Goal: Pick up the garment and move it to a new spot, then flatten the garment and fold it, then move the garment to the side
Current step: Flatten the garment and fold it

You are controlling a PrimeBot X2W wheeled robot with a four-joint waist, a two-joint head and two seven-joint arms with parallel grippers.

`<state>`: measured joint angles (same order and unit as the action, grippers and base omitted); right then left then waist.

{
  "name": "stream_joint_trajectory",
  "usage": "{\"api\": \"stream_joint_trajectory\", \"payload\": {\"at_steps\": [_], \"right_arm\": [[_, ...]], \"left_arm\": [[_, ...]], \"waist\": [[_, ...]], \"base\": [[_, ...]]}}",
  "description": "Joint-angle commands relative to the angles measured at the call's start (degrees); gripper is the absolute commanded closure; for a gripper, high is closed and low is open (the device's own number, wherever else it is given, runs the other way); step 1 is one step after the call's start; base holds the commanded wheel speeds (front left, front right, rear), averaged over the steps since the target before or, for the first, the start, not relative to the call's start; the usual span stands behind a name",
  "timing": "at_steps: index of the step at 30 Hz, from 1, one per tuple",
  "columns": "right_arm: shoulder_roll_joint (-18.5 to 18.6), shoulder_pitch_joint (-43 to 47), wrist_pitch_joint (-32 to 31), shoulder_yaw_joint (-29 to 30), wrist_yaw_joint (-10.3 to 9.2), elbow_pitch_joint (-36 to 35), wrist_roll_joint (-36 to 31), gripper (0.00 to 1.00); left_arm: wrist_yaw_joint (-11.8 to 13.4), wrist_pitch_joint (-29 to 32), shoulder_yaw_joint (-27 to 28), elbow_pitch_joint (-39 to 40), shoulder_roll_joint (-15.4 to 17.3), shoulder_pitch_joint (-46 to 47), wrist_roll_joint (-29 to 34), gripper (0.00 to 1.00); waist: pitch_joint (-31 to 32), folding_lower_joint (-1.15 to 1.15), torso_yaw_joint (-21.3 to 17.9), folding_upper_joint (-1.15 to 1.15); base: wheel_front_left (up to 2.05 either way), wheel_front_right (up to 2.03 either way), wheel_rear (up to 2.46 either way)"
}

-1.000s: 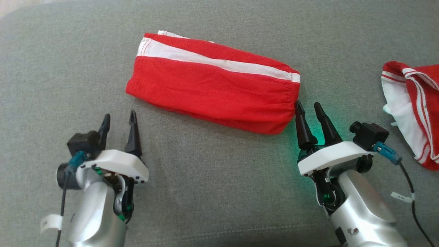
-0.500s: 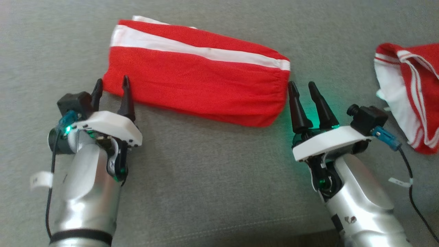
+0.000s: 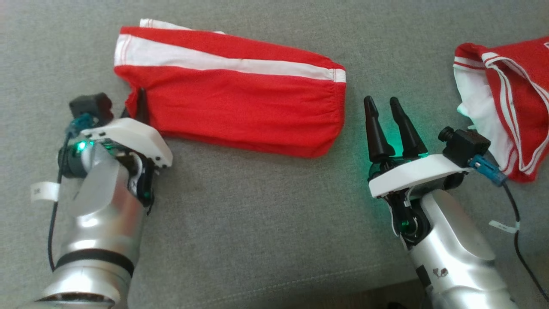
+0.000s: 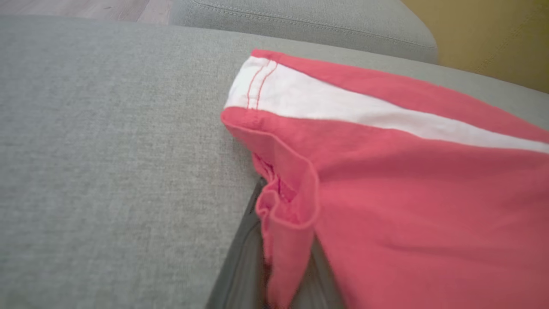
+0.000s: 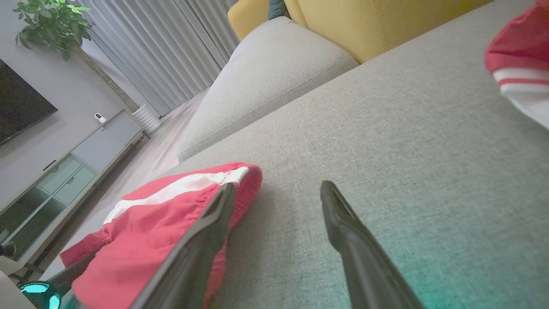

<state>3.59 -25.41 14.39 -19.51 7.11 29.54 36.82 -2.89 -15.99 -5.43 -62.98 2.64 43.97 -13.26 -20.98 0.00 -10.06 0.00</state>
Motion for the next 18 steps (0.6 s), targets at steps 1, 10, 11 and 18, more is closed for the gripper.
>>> {"api": "stream_joint_trajectory", "payload": {"at_steps": [1, 10, 11, 18], "right_arm": [[-0.71, -0.50, 0.61, -0.90, 0.37, -1.47, 0.56, 0.00], [-0.71, 1.38, 0.61, -1.31, 0.37, 0.26, 0.71, 0.00], [-0.71, 1.74, 0.61, -1.37, 0.37, 0.53, 0.76, 0.00], [-0.71, 2.52, 0.61, -2.92, 0.37, 2.49, 1.30, 0.00]], "left_arm": [[-0.21, 1.02, -0.10, -3.20, 0.38, -4.03, -0.43, 1.00], [2.62, 1.00, -1.63, 4.24, 0.26, -9.53, -2.94, 1.00], [3.27, 1.00, -2.03, 5.55, 0.25, -10.70, -3.39, 1.00], [6.92, 1.00, -6.30, 14.36, 0.24, -17.41, -7.04, 0.00]], "waist": [[1.06, 0.00, 0.89, 0.00], [6.35, 0.00, 4.22, 0.00], [6.98, 0.00, 4.65, 0.00], [8.38, 0.00, 7.38, 0.00]], "base": [[0.00, 0.00, 0.00], [0.00, 0.00, 0.00], [0.00, 0.00, 0.00], [0.00, 0.00, 0.00]]}}
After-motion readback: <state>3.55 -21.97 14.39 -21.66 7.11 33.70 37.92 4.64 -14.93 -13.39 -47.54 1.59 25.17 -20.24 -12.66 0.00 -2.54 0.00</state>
